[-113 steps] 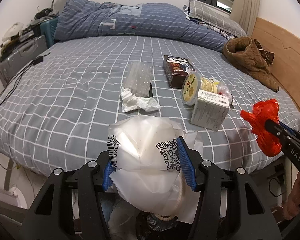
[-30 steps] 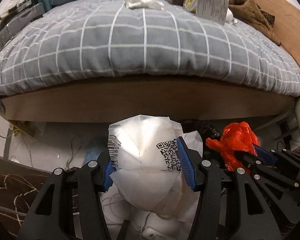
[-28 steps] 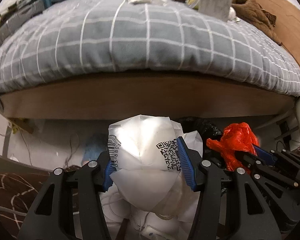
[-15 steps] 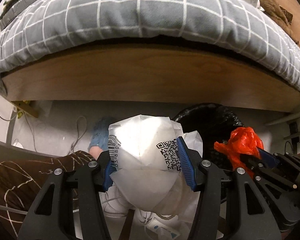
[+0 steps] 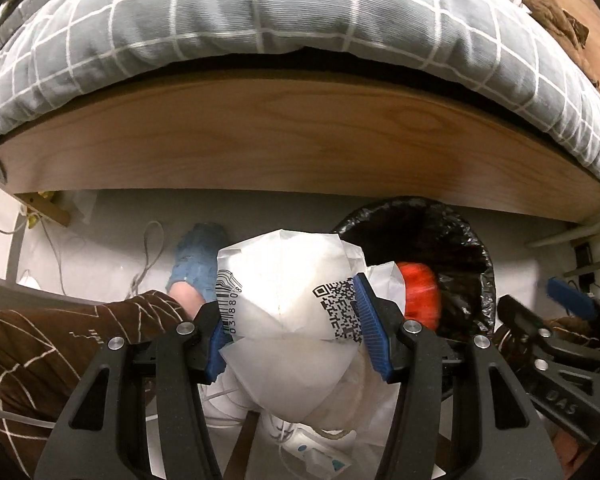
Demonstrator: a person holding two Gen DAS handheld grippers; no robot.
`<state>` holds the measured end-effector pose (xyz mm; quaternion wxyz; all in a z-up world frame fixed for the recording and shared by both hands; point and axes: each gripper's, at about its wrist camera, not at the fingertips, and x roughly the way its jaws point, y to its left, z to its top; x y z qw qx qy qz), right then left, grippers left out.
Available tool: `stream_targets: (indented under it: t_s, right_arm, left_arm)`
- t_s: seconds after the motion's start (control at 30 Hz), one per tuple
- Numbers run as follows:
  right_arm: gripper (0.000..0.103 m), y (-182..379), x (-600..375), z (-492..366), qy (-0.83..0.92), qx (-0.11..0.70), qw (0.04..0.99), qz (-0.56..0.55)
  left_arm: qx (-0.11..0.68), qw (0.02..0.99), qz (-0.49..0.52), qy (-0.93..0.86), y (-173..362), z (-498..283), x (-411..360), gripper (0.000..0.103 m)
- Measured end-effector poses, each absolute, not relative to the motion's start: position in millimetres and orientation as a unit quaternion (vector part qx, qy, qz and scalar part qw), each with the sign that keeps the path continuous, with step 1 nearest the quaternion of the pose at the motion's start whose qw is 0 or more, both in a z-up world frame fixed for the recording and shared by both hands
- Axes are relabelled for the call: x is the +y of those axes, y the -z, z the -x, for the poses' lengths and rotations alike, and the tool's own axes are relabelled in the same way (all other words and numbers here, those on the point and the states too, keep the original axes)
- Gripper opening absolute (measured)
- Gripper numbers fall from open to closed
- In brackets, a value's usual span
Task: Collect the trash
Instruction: 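Open the right tool to drop the red bag into the bin, then raise both tools back over the bed toward the remaining items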
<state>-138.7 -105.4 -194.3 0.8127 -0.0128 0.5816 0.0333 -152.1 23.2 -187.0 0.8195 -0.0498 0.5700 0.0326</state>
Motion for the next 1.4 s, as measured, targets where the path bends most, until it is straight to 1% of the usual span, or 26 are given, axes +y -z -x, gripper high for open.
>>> stream_targets:
  t_s: [0.1, 0.27, 0.73, 0.8, 0.9, 0.97, 1.07, 1.2, 1.4]
  right_arm:
    - [0.09, 190.9, -116.6, 140.2, -0.022, 0.578, 0.816, 0.012]
    - [0.094, 186.1, -137.7, 140.5, -0.003, 0.571, 0.821, 0.013]
    - [0.094, 176.4, -197.8, 151.0, 0.036, 0.566, 0.823, -0.019]
    - [0.094, 176.1, -202.1, 151.6, 0.039, 0.567, 0.823, -0.022]
    - [0.094, 174.7, -207.4, 152.7, 0.044, 0.566, 0.822, -0.031]
    - [0.094, 173.2, -208.8, 152.6, 0.044, 0.567, 0.822, -0.035]
    - [0.094, 174.4, -206.3, 150.0, 0.044, 0.566, 0.822, -0.035]
    - [0.094, 170.7, -202.9, 148.5, 0.043, 0.56, 0.827, -0.037]
    - [0.094, 150.5, -193.7, 145.3, 0.038, 0.538, 0.841, -0.049]
  left_arm:
    - [0.571, 0.819, 0.051, -0.029, 186.3, 150.6, 15.8, 0.054]
    - [0.573, 0.818, 0.048, -0.019, 186.4, 149.5, -0.8, 0.054]
    - [0.586, 0.809, 0.025, 0.023, 196.9, 148.0, -68.7, 0.055]
    - [0.587, 0.809, 0.022, 0.027, 197.9, 147.0, -75.0, 0.057]
    - [0.585, 0.81, 0.017, 0.029, 200.0, 145.9, -79.8, 0.066]
    - [0.582, 0.813, 0.015, 0.029, 198.8, 146.7, -80.2, 0.077]
    - [0.576, 0.817, 0.009, 0.023, 197.1, 148.0, -79.4, 0.087]
    - [0.572, 0.82, 0.02, 0.016, 194.7, 149.7, -70.1, 0.094]
    - [0.558, 0.83, 0.016, -0.003, 176.8, 156.6, -48.5, 0.094]
